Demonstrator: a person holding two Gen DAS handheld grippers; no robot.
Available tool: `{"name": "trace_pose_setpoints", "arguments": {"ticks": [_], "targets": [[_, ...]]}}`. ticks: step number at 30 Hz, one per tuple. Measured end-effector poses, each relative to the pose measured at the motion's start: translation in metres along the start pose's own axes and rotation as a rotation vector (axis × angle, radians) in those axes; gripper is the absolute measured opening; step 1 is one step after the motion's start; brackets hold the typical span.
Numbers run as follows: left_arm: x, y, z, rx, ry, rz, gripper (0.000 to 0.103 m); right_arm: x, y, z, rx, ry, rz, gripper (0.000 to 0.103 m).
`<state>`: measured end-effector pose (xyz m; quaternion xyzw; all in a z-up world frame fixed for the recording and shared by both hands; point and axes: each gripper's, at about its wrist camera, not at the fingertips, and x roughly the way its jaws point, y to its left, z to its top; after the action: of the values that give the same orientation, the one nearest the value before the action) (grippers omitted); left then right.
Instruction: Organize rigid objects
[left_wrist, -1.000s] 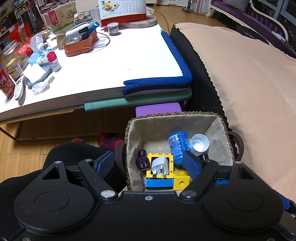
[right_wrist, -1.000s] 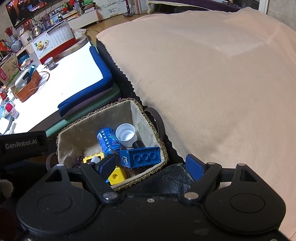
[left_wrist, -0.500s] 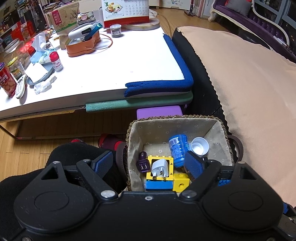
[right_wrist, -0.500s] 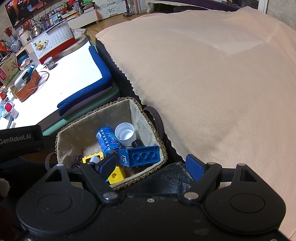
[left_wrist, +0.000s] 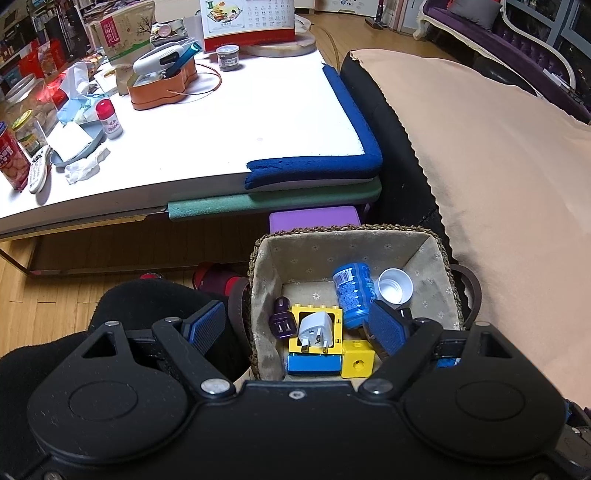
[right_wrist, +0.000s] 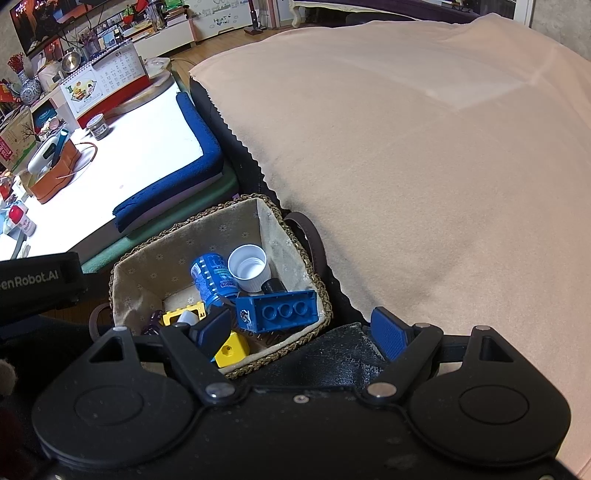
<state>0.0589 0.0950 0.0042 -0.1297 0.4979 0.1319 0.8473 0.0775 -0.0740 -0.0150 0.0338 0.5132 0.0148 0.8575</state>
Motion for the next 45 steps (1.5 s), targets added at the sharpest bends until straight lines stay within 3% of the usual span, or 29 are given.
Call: {"name": "trace_pose_setpoints", "arguments": {"ticks": [45], "targets": [[-0.002, -0.01, -0.003, 0.064, -0.005, 0.019, 0.082, 0.002, 0.003, -0.001, -0.013, 0.0, -0.015, 0.083]]}}
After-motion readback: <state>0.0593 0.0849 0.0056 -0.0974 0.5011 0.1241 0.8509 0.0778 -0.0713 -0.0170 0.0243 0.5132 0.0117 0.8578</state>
